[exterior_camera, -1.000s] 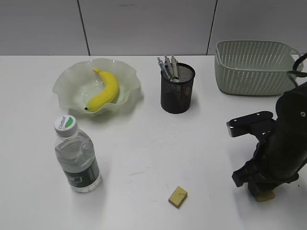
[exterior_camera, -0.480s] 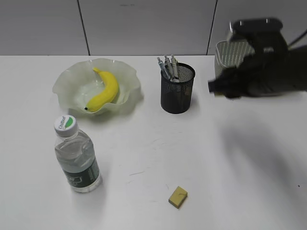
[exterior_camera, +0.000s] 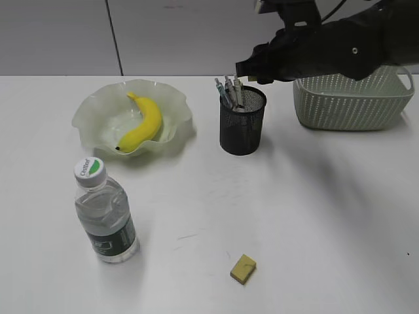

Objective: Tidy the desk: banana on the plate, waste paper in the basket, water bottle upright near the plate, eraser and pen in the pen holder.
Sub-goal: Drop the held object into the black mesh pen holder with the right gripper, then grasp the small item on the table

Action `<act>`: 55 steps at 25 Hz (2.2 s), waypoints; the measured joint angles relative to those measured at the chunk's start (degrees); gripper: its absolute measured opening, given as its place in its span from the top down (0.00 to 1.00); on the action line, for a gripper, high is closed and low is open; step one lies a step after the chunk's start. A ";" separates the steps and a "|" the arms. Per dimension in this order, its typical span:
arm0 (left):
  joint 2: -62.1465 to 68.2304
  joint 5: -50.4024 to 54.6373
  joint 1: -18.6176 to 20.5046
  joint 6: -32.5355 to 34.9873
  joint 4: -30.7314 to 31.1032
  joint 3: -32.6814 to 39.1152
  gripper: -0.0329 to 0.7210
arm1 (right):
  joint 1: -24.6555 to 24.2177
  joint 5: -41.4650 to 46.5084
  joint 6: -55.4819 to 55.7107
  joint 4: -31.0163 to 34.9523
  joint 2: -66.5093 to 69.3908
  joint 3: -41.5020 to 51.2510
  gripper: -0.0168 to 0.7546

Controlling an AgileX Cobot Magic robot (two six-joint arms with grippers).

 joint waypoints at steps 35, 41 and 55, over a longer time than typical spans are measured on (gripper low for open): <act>1.94 -1.26 0.00 5.38 -3.02 -0.12 0.65 | 0.06 65.37 -7.49 5.19 -83.62 33.86 0.44; 16.09 -15.35 0.00 20.49 -17.60 -2.07 0.65 | 0.06 64.83 -7.49 6.29 -105.13 40.01 0.44; 76.55 -26.51 -29.73 49.98 -45.37 -29.48 0.65 | 0.06 63.12 -7.38 6.64 -109.11 40.76 0.52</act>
